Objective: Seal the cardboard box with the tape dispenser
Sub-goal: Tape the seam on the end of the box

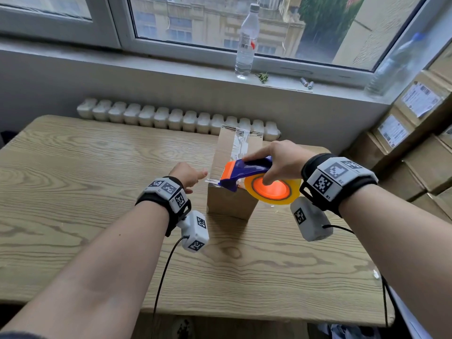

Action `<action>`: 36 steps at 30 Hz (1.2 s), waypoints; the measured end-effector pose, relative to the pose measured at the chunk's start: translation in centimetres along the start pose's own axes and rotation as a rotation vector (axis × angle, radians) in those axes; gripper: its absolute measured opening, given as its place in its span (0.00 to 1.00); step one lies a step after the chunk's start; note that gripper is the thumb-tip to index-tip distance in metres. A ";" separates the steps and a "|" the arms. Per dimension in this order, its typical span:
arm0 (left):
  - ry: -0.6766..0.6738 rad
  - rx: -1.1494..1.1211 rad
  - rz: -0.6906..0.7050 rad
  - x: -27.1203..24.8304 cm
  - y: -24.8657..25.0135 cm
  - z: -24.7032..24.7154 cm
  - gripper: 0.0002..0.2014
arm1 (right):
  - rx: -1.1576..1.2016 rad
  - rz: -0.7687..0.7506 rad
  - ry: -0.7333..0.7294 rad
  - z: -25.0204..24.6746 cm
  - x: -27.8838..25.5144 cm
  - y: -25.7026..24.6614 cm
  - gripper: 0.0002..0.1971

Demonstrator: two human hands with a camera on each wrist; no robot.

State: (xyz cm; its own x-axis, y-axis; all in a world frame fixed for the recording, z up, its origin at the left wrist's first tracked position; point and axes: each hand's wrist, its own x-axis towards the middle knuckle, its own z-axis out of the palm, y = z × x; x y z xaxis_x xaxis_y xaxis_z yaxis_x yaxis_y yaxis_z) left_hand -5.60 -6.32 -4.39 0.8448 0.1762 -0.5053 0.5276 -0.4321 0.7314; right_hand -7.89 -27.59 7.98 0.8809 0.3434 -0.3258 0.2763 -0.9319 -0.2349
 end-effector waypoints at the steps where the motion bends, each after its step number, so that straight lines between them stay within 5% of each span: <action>1: -0.004 0.013 -0.004 0.1 -0.1 0.1 0.21 | -0.001 0.000 -0.003 0.0 0.1 0.0 0.34; 21: -0.124 0.311 -0.009 -0.7 1.4 2.4 0.20 | -0.090 -0.018 -0.044 0.1 2.0 -0.7 0.32; 25: 0.005 0.406 -0.020 -0.7 1.1 1.3 0.25 | -0.091 -0.020 -0.041 0.1 2.0 -0.6 0.32; 28: 0.112 0.280 0.077 -0.1 1.3 0.9 0.16 | -0.092 -0.023 -0.043 0.0 2.1 -0.7 0.32; 36: -0.027 0.241 0.069 -0.5 3.3 1.9 0.14 | -0.076 -0.028 -0.038 0.0 2.1 -0.5 0.32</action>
State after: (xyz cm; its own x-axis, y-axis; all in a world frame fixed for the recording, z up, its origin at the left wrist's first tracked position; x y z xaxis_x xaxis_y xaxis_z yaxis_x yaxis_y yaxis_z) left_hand -4.40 -9.49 -2.56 0.8735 0.1170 -0.4726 0.4299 -0.6409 0.6360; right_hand -6.22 -26.36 7.39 0.8576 0.3726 -0.3546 0.3308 -0.9274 -0.1744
